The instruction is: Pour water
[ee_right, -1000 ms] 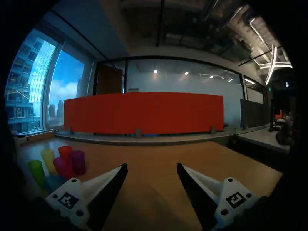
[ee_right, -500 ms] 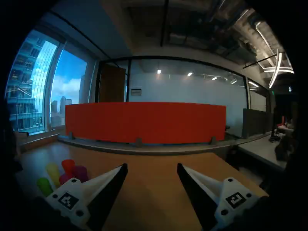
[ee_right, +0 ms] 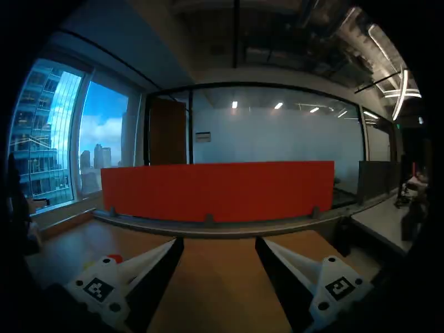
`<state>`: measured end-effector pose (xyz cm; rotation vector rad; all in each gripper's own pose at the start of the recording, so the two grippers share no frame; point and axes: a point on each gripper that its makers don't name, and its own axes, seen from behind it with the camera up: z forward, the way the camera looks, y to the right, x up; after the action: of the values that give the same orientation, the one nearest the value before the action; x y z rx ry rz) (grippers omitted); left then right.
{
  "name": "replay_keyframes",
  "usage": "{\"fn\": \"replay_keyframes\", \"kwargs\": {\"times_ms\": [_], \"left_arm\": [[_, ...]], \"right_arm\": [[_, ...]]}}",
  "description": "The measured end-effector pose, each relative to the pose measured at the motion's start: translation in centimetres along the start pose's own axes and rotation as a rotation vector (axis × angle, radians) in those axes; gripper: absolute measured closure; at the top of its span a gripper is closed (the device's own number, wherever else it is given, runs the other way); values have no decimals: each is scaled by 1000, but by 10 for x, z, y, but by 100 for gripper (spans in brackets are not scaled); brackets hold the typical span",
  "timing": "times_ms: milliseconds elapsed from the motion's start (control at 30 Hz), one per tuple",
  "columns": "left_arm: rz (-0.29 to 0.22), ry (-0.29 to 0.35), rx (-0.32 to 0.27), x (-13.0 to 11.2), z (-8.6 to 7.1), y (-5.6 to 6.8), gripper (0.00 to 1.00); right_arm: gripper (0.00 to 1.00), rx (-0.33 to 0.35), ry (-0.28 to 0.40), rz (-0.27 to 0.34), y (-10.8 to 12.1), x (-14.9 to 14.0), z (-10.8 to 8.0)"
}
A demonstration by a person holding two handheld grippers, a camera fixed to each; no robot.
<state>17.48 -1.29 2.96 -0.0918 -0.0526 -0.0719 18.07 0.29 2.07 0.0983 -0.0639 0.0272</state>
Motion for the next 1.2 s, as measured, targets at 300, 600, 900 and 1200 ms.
{"fn": "replay_keyframes", "kwargs": {"times_ms": [300, 600, 900, 1200], "left_arm": [[1, -4, -100, 21, 1, 24, 3], [12, -20, -208, 22, -5, 46, 3], [49, -8, -375, 31, -16, 78, 3], [60, -7, -470, 30, -21, 91, 3]], "right_arm": [[1, 45, 7, 22, -6, 17, 6], [0, 193, -17, 1, -36, 14, -1], [1, 364, 6, -30, -76, 32, -18], [1, 451, 13, -12, -90, 44, -26]]}}
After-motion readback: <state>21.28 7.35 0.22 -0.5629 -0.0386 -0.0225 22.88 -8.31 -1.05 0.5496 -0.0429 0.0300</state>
